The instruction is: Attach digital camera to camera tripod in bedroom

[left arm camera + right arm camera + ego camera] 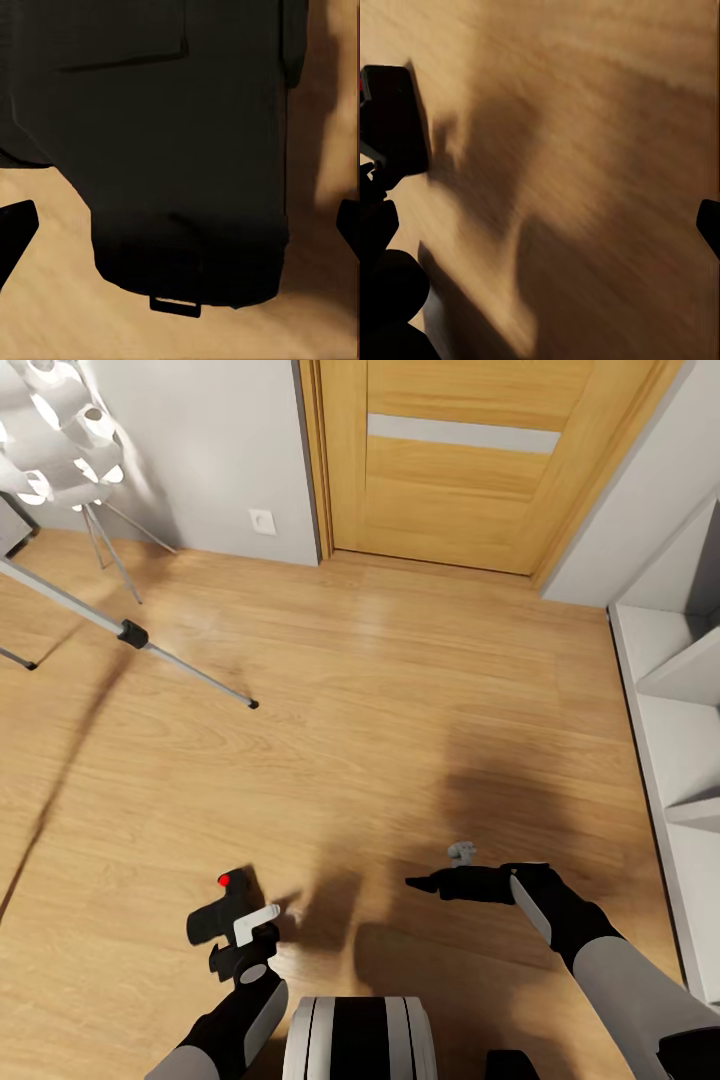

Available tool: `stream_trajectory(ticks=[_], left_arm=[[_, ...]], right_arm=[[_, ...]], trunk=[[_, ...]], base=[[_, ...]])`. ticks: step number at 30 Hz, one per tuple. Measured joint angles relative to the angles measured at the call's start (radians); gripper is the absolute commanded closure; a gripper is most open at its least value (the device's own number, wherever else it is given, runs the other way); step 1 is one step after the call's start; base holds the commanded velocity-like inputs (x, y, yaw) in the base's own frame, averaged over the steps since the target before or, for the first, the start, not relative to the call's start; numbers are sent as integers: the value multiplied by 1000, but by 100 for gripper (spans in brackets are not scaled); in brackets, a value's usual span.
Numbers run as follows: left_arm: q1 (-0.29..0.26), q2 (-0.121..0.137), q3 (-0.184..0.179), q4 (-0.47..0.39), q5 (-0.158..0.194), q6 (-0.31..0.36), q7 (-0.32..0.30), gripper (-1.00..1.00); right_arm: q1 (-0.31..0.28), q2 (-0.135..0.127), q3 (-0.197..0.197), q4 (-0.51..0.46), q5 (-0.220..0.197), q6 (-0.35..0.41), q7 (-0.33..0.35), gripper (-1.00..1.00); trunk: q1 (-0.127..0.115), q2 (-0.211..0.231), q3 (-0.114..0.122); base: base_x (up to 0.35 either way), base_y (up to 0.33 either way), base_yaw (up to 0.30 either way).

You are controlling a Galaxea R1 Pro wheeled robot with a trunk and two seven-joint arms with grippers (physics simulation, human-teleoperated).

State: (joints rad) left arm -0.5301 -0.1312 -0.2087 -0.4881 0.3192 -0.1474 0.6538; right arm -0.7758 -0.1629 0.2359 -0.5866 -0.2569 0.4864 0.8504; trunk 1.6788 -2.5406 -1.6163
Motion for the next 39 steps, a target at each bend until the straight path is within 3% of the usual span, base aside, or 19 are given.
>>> stream_trajectory(ticks=[32,33,39], left_arm=[[0,2,0,1,0,0,0,-100],[0,2,0,1,0,0,-1,100],[0,6,0,2,0,-2,-3,100]], right_arm=[[0,0,0,0,1,0,0,-100],[0,0,0,0,1,0,0,-100],[0,0,0,0,0,0,0,-100]], trunk=[[0,0,0],[0,0,0],[0,0,0]], base=[[4,0,0],[0,0,0],[0,0,0]])
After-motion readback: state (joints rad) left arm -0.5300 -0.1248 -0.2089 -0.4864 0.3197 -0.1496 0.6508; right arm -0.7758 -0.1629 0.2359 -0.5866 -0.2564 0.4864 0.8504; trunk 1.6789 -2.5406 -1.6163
